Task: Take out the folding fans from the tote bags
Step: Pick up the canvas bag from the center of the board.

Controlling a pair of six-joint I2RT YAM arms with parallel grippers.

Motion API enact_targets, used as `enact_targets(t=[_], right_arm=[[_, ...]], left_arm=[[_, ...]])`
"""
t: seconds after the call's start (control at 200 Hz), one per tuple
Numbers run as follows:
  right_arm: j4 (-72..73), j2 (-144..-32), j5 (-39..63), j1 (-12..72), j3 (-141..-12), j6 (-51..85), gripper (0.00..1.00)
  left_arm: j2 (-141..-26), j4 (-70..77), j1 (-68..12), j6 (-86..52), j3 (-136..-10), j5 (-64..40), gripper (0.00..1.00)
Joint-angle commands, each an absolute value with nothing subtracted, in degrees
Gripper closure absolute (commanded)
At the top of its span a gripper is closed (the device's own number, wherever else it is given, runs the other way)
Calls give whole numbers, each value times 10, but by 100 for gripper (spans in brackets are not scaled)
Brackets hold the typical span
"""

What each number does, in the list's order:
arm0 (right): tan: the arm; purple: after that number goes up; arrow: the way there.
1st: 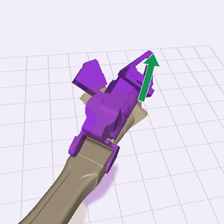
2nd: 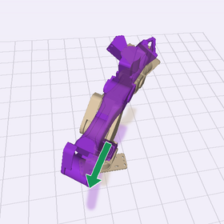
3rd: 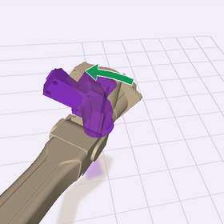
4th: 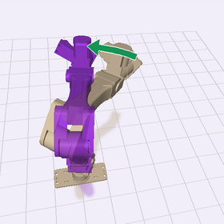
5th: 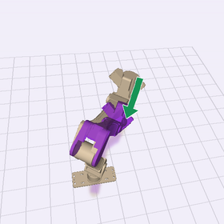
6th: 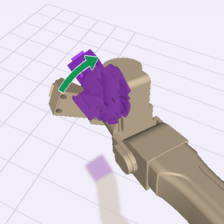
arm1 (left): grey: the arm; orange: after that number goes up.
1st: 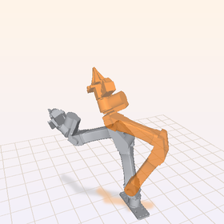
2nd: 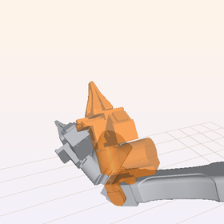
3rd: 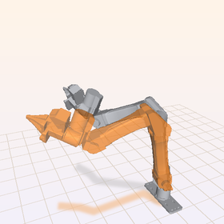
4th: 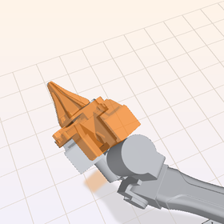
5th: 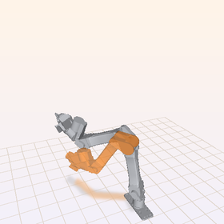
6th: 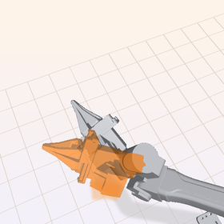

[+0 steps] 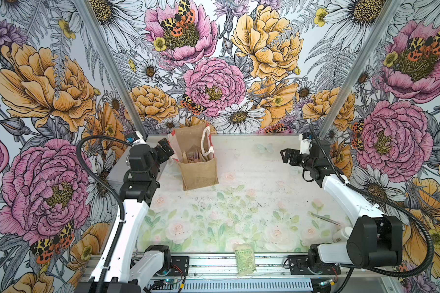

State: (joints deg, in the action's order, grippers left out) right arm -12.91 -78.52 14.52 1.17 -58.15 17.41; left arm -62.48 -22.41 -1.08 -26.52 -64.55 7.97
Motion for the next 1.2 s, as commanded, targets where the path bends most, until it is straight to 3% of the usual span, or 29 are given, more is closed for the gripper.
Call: enact_targets(t=[0.0,0.49,0.801,1.141,1.191], right_arm=[[-164,-788,154,16,-601,208,5],[-168,-823,150,18,-580,196,6],[-168,-824,150,18,-567,196,6],[-167,-825,180,18,-557,199,11],[-167,-825,185,19,-554,203,12]], left_arm=[[-697,-323,-3,-295,-683,-13,1],[-876,-327,25,-311,-772,-83,1],[-928,-332,28,-303,-828,-100,2],[-971,-331,26,-302,-861,-109,45],[-980,-331,25,-301,-872,-110,57]])
